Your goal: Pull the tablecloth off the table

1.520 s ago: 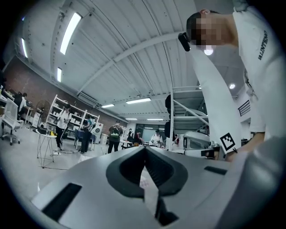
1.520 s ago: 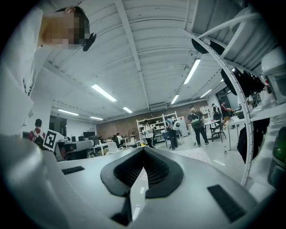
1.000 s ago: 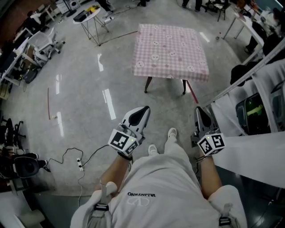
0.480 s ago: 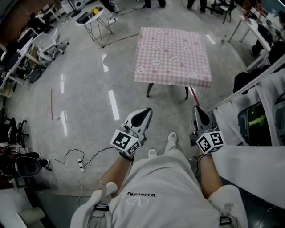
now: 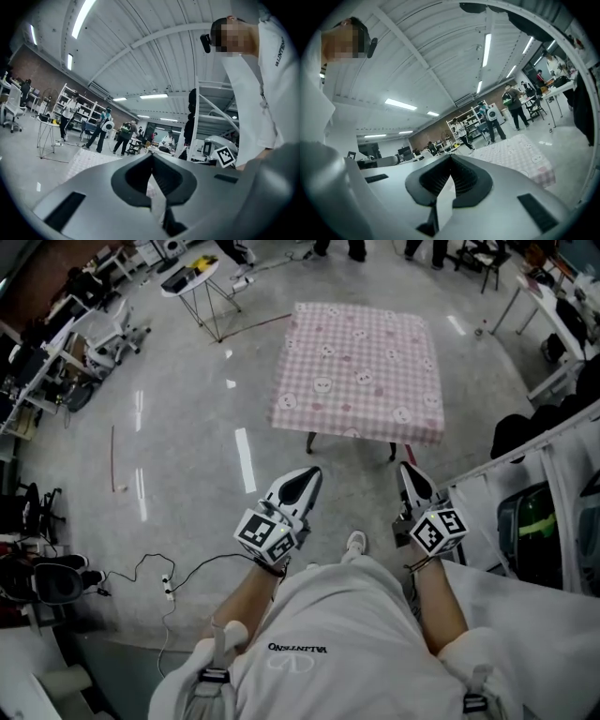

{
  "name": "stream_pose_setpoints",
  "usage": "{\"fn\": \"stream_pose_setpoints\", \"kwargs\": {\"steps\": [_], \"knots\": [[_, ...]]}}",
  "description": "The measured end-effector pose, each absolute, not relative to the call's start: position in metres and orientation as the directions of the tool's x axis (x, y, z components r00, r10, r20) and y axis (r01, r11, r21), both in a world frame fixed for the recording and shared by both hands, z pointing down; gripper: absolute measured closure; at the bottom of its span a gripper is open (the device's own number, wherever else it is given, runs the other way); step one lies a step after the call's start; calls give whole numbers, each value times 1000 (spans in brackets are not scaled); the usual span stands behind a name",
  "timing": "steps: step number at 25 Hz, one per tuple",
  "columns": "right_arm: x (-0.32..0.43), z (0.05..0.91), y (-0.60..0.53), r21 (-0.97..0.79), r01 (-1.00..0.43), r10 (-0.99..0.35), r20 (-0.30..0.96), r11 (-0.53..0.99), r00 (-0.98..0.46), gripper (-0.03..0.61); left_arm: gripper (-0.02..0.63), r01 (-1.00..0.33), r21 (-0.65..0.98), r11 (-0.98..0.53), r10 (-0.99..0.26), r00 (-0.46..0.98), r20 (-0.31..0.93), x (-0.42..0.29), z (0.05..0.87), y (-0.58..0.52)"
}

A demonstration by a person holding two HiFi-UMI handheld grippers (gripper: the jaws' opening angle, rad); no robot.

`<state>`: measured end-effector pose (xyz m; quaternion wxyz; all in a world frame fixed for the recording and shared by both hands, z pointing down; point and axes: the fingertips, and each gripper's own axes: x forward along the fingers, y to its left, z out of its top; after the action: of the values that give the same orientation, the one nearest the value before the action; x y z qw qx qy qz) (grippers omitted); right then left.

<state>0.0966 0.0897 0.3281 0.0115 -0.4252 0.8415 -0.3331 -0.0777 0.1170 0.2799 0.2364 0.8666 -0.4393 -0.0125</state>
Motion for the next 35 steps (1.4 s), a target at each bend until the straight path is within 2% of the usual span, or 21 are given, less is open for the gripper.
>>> {"fn": "stream_pose_setpoints", "kwargs": {"steps": [8, 13, 19, 21, 25, 30, 35], "knots": [[101, 351, 51, -642, -630, -655, 254, 437, -712, 569, 615, -780, 432, -453, -790, 576, 211, -55, 298, 82], [95, 372, 40, -695, -588, -623, 255, 414, -740, 567, 616, -749, 510, -423, -785, 583, 206, -48, 320, 68], [93, 398, 32, -815, -508, -629, 245, 279, -738, 475, 500, -635, 712, -299, -804, 570, 170, -61, 355, 51], [91, 407, 28, -839, -488, -633, 245, 241, -734, 443, 437, -600, 756, -262, -807, 566, 169, -67, 369, 44], [92, 437, 16, -869, -468, -637, 271, 161, -722, 380, 391, -536, 820, -200, -809, 563, 171, -78, 403, 32], [90, 470, 2, -890, -455, -670, 313, 42, -673, 359, 385, -429, 898, -100, -811, 558, 177, -99, 448, 20], [85, 499, -7, -890, -454, -687, 361, -51, -631, 359, 387, -383, 922, -59, -778, 597, 197, -108, 480, 9]]}}
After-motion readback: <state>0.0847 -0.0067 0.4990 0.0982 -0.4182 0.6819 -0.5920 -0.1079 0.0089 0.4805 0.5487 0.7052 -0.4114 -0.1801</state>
